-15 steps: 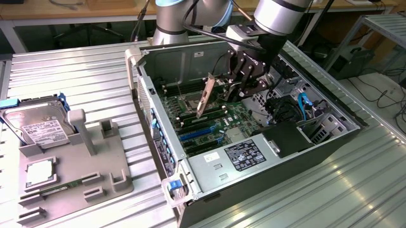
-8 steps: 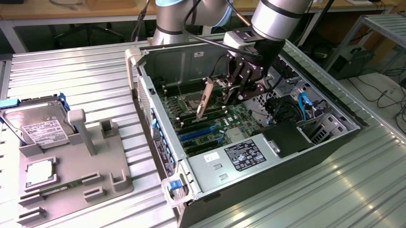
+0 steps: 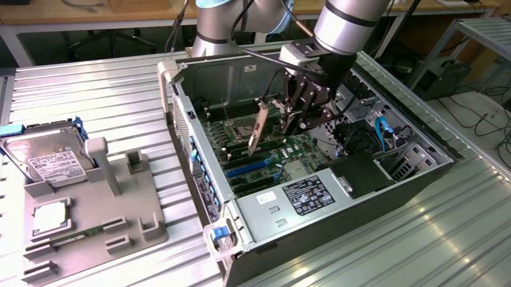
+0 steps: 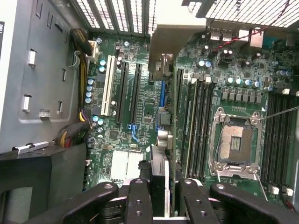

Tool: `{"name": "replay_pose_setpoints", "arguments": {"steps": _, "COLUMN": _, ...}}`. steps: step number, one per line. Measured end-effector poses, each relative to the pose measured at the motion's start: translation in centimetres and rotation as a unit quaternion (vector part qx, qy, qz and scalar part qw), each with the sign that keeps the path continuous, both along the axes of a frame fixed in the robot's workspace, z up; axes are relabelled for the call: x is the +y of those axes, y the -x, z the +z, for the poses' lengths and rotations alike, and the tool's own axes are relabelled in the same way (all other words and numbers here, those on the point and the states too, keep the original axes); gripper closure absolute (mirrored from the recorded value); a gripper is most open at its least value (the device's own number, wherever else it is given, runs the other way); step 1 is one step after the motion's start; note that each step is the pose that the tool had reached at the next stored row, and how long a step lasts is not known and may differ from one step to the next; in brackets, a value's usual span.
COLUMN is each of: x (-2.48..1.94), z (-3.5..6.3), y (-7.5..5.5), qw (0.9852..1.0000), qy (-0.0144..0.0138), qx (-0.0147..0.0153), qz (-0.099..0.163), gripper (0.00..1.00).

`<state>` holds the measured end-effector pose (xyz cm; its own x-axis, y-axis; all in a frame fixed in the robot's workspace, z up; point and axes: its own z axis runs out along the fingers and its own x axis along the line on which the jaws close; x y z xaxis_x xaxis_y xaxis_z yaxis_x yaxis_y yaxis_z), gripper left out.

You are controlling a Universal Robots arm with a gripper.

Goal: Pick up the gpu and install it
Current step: 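Insert the gpu into the slot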

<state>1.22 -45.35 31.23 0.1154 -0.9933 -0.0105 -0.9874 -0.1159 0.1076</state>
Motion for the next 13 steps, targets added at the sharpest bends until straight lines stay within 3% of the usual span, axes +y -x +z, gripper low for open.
{"name": "replay_pose_setpoints", "arguments": {"steps": 4, "x": 0.0, "z": -0.12, "y": 0.05, "qw": 1.0, "qy": 0.0009, "qx": -0.003, "qz": 0.0, "gripper": 0.72}}
{"name": "replay_pose_setpoints", "arguments": {"steps": 6, "x": 0.01, "z": -0.21, "y": 0.21, "qw": 1.0, "qy": 0.0008, "qx": -0.0081, "qz": 0.0, "gripper": 0.72}}
{"name": "replay_pose_setpoints", "arguments": {"steps": 10, "x": 0.07, "z": -0.42, "y": 0.45, "qw": 0.9997, "qy": 0.0012, "qx": -0.0228, "qz": -0.001, "gripper": 0.72}}
{"name": "replay_pose_setpoints", "arguments": {"steps": 13, "x": 0.12, "z": -0.58, "y": 0.48, "qw": 0.9996, "qy": 0.0014, "qx": -0.0276, "qz": -0.005, "gripper": 0.72}}
